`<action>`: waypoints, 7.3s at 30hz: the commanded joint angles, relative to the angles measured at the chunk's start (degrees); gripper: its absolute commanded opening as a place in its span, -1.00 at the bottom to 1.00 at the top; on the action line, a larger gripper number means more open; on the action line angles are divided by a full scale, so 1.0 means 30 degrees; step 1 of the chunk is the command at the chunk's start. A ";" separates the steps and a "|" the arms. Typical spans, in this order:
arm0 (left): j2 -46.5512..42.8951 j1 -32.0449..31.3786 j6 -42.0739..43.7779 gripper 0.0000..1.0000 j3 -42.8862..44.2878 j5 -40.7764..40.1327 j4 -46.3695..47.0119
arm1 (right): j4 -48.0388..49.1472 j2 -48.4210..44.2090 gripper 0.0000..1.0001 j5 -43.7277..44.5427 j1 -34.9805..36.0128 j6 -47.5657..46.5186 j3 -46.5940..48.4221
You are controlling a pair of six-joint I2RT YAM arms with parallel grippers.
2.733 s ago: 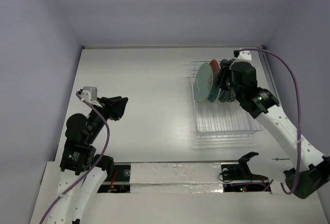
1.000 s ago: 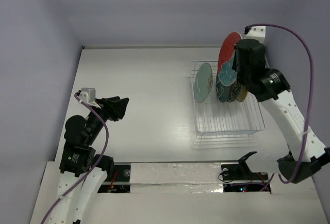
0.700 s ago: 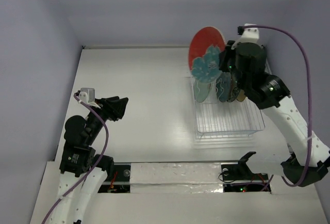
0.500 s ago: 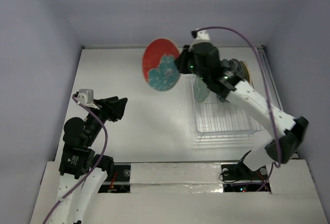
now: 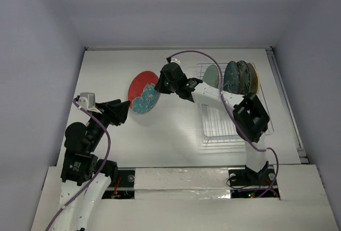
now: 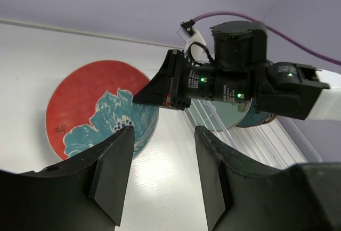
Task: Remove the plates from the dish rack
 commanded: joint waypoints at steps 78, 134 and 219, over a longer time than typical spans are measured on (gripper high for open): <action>0.0079 0.0099 -0.0184 -0.42 -0.0362 0.0115 0.0756 | -0.3491 -0.9113 -0.71 1.2002 -0.5181 -0.7158 -0.6846; -0.0331 0.0451 -0.0184 -0.30 -0.0450 0.0437 0.0903 | 1.0043 -0.0414 -1.00 -0.3318 -0.1079 0.4736 -0.4382; -0.0155 0.0451 -0.0037 -0.47 -0.0303 0.0378 0.0814 | -0.6685 -0.9725 -0.56 1.3088 -0.8550 -0.8971 -0.5996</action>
